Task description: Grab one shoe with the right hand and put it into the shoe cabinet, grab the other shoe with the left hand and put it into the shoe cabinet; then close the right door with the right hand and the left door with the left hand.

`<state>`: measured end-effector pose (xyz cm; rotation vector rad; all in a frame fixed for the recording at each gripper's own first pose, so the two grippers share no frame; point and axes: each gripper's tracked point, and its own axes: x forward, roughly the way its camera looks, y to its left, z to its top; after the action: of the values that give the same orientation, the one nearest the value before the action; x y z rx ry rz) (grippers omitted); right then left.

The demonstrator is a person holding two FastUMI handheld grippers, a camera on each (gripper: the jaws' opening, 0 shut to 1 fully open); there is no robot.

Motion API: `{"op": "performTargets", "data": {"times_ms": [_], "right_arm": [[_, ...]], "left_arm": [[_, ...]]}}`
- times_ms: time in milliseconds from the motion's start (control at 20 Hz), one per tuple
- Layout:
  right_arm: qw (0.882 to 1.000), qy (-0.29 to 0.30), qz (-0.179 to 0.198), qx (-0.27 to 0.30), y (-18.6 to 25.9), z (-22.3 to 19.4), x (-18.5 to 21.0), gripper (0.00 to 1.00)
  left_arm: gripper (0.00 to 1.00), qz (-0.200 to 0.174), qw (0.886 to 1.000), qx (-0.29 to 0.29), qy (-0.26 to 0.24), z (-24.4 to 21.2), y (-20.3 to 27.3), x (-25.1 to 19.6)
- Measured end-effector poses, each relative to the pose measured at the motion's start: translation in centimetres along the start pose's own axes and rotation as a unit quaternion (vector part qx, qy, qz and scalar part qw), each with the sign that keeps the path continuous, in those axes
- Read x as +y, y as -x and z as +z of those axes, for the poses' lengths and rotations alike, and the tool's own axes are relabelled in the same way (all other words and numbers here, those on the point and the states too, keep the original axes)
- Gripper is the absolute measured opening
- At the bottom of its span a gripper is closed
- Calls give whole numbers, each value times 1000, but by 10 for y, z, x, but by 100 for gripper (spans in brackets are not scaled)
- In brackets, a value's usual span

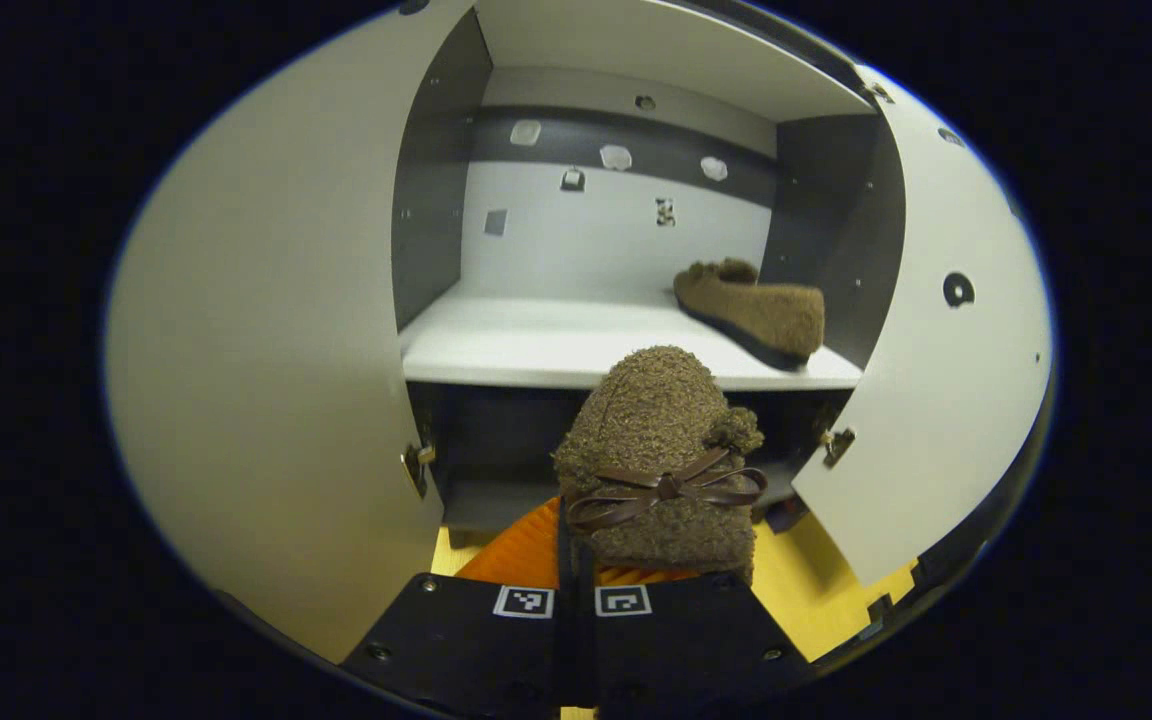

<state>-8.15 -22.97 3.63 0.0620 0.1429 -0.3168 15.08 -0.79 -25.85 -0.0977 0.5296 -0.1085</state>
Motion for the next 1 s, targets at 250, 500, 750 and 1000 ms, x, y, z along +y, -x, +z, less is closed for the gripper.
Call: {"op": "performTargets", "data": {"times_ms": [250, 500, 750, 1000], "right_arm": [[1000, -4, 14, -6, -7, -1, -4, 41], [1000, 2, 2, -12, -8, -2, -17, 41], [999, 15, -31, -13, 3, -7, -35, 41], [997, 25, -73, -3, 15, -19, -58, 37]], "left_arm": [[1, 0, 999, -53, 1, 71, -9, -3], [2, 1, 997, -80, -3, 124, -35, -7], [1, 3, 997, -81, 17, 156, -85, -8], [0, 21, 997, -78, -2, 171, -133, -6]]}}
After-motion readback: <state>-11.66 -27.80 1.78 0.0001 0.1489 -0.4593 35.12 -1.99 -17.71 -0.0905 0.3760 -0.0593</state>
